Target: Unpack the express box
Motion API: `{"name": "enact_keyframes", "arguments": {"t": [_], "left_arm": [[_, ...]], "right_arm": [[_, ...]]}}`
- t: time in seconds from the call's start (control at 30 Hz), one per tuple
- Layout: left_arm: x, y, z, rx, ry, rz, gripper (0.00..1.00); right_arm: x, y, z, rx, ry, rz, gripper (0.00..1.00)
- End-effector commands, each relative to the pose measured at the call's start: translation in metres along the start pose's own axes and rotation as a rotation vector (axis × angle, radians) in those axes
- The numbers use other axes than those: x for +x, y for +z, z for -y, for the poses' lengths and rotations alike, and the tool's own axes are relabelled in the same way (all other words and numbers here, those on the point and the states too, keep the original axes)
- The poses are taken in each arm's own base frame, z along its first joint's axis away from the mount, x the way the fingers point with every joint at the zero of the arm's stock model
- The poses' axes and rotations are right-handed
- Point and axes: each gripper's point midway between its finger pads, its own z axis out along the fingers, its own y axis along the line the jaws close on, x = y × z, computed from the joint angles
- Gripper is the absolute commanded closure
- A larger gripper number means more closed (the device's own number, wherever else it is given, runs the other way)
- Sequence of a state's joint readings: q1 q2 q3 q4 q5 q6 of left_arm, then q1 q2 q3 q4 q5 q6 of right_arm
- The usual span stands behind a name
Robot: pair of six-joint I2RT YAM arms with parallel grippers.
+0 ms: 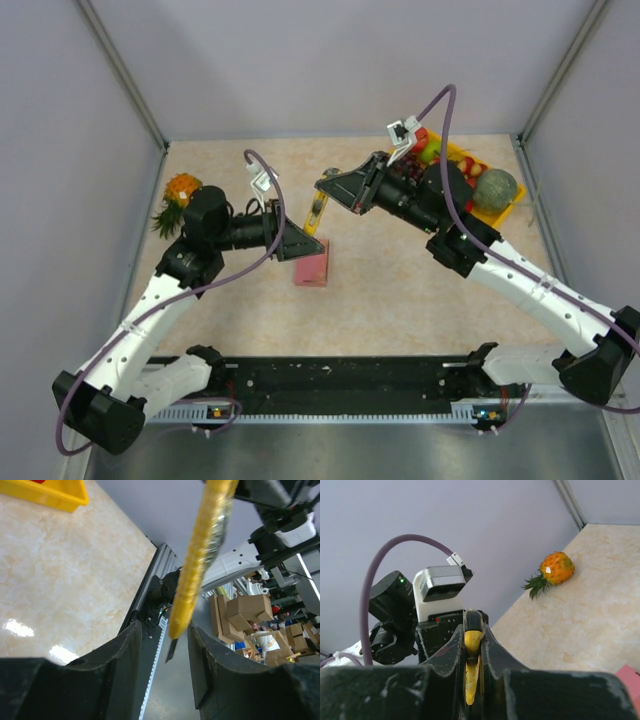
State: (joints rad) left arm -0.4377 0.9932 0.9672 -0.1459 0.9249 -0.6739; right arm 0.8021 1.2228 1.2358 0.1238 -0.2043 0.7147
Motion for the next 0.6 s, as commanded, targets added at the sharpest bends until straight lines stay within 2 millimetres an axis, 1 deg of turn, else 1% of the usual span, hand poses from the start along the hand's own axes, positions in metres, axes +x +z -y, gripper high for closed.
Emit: {"name": "enact_keyframes", "arguments": {"t": [0.0, 0.07, 0.1, 0.17, 0.2, 0.3, 0.33, 0.4, 0.43, 0.5, 0.53, 0.57], "left_arm": [[-0.018, -0.01, 0.045, 0.158, 0.122, 0.059, 0.52], [-0.02, -0.013, 0.051, 0.174, 0.14, 0.065, 0.46], [-0.022, -0.014, 0.05, 0.173, 0.146, 0.068, 0.42], [-0.023, -0.016, 0.052, 0.175, 0.153, 0.072, 0.42], [-0.025, -0.018, 0.051, 0.168, 0.153, 0.079, 0.47], [-0.026, -0.02, 0.049, 0.174, 0.129, 0.067, 0.57], [-0.025, -0.02, 0.05, 0.185, 0.123, 0.056, 0.62], [-0.023, -0.019, 0.049, 0.193, 0.112, 0.042, 0.67], [-0.021, -0.019, 0.049, 0.198, 0.106, 0.032, 0.79], [-0.021, -0.019, 0.048, 0.201, 0.113, 0.027, 0.93], [-0.021, -0.019, 0.048, 0.202, 0.111, 0.021, 1.0], [-0.023, -0.02, 0.048, 0.197, 0.115, 0.023, 1.0]], "right_arm": [[-0.015, -0.007, -0.026, -0.114, -0.024, 0.052, 1.0], [-0.016, -0.01, -0.03, -0.133, -0.027, 0.055, 1.0], [-0.015, -0.01, -0.03, -0.137, -0.029, 0.052, 1.0], [-0.017, -0.011, -0.034, -0.149, -0.036, 0.05, 1.0], [-0.016, -0.011, -0.035, -0.153, -0.039, 0.046, 1.0], [-0.02, -0.013, -0.041, -0.171, -0.038, 0.054, 1.0], [-0.021, -0.013, -0.042, -0.176, -0.04, 0.057, 1.0], [-0.021, -0.013, -0.042, -0.178, -0.036, 0.057, 1.0], [-0.021, -0.013, -0.044, -0.188, -0.039, 0.06, 1.0], [-0.019, -0.012, -0.043, -0.186, -0.034, 0.05, 1.0], [-0.018, -0.011, -0.042, -0.182, -0.032, 0.045, 1.0], [-0.016, -0.011, -0.04, -0.177, -0.029, 0.039, 1.0]]}}
